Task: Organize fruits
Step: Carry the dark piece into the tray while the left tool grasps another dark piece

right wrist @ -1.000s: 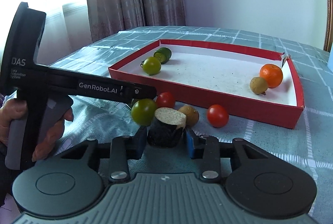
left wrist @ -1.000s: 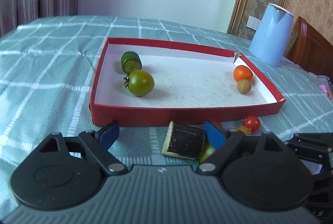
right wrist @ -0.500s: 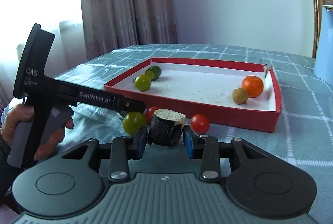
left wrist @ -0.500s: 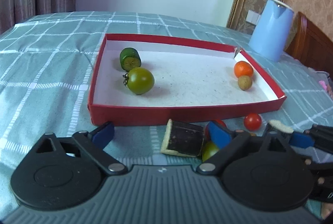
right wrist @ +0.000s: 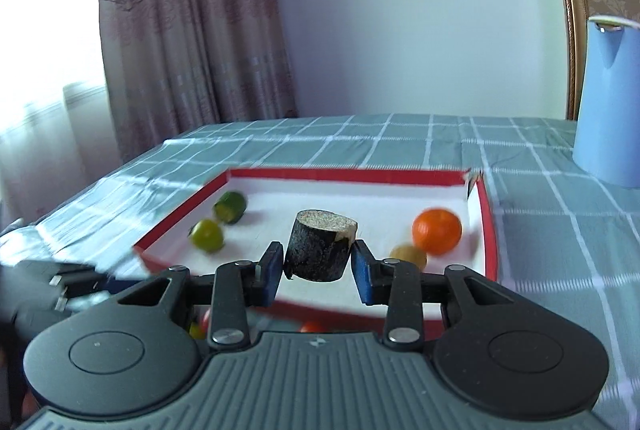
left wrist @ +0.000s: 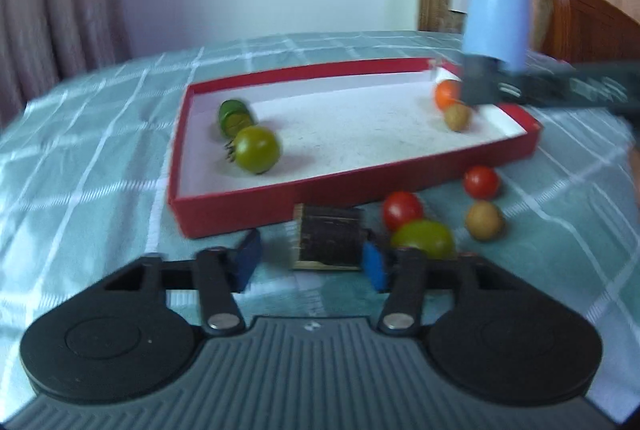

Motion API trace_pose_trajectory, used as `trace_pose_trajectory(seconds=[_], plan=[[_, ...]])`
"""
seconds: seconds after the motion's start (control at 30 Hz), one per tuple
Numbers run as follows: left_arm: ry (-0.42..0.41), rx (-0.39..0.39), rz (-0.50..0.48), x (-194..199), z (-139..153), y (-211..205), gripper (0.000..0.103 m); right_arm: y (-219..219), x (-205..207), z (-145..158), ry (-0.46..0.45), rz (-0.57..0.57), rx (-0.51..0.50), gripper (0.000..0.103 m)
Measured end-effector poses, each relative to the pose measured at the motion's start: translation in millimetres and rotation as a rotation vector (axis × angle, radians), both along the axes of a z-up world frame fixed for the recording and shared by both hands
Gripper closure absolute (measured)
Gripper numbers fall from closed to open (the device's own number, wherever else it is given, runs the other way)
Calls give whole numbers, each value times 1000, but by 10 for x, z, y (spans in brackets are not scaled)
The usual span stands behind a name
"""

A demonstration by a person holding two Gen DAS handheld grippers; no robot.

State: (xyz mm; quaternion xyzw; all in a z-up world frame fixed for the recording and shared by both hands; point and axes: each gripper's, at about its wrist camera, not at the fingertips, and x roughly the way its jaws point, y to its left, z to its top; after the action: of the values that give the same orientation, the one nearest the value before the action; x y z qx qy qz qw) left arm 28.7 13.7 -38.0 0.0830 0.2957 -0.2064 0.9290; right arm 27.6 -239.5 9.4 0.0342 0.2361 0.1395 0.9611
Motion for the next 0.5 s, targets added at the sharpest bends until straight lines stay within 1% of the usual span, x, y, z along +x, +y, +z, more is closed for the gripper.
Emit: trace_pose_trajectory(seconds=[0.03,0.13,0.23,0.37,0.5], plan=[[1,-5,-5,-11,-2,-6,70,20,41,-8,3,-3,-6,67],[8,-25,1,-6,-6,14,72,41,90,-50,17,-2,-11,67],[15,-49,14,16,1,61,73,49,105,-74,23,-6,-20,67],[-9,-94,32,-20,49,131,73,49,123,-87,22,-11,-30,67],[-8,-145,45,-3,117,175,73,56,159,-117,32,-16,-38,67]])
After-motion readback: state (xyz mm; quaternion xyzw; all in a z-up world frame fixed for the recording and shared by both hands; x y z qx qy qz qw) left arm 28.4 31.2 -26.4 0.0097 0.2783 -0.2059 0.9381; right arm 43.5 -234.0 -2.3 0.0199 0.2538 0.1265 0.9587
